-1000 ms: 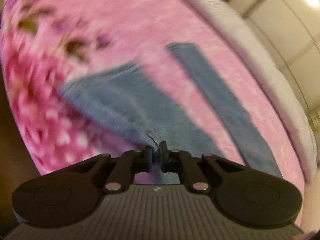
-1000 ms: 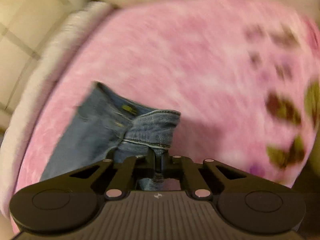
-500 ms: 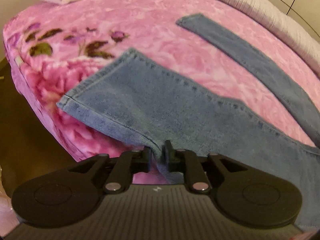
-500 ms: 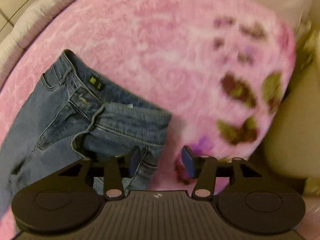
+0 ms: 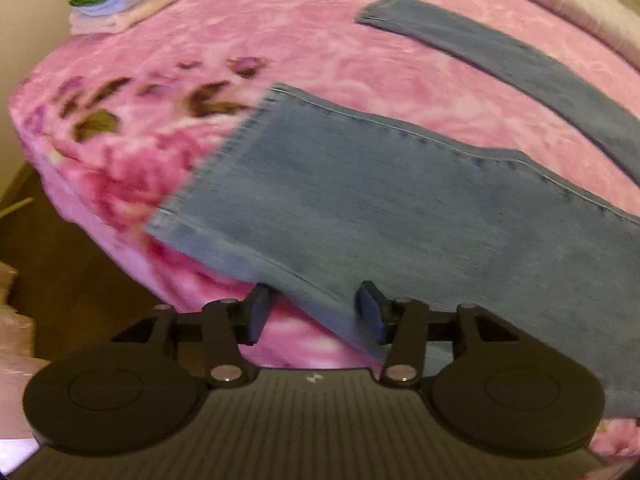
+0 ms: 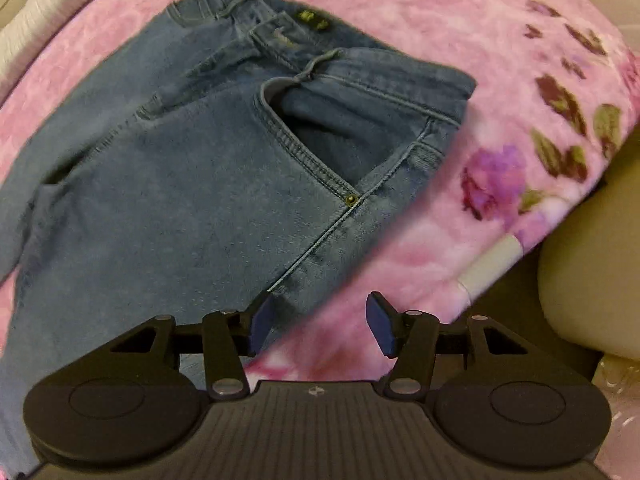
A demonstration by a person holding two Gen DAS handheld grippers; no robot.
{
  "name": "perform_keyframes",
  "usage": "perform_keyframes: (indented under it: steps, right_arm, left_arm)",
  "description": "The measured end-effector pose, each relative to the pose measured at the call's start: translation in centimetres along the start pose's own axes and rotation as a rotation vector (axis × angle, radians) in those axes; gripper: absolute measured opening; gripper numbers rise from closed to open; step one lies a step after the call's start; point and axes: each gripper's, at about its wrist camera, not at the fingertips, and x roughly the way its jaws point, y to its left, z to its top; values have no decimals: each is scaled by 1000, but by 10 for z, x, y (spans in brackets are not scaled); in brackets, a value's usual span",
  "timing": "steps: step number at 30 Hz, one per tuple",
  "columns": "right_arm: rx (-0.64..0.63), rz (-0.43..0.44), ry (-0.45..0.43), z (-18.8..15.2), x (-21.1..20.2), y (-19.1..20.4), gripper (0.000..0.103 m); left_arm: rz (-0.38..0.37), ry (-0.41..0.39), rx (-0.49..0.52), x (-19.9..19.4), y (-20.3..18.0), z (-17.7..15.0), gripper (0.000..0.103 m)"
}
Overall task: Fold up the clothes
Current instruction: 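Grasp the leg hem again with the left gripper and smooth it out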
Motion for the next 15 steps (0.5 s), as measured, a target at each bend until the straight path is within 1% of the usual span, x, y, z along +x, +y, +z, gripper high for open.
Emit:
perform_keyframes:
  steps: [1, 2, 4, 5, 6, 10, 13, 15]
  right_arm:
    - [-1, 2, -6, 0, -9, 3, 56]
    - [-3, 6, -9, 0, -19, 6, 57]
    - [-2, 29, -21, 0, -41, 13, 59]
    - [-3, 43, -30, 0, -54, 18, 60]
    - [-6, 55, -40, -1, -67, 23, 60]
    - [-37, 112, -60, -3, -103, 51, 65]
    - [-86, 151, -44, -14, -122, 69, 66]
    - [-118, 174, -33, -22, -130, 79, 68]
  left_arm:
    - [15, 3, -6, -3, 8, 4, 44]
    - [44, 6, -13, -6, 17, 9, 41]
    - [92, 8, -35, -17, 35, 21, 40]
    - [108, 6, -51, -24, 43, 28, 38]
    - [101, -1, -64, -32, 48, 34, 38]
    - [2, -32, -10, -78, 37, 56, 38]
    - [-115, -23, -4, -115, 19, 58, 40]
    - [-166, 2, 45, -136, 0, 52, 42]
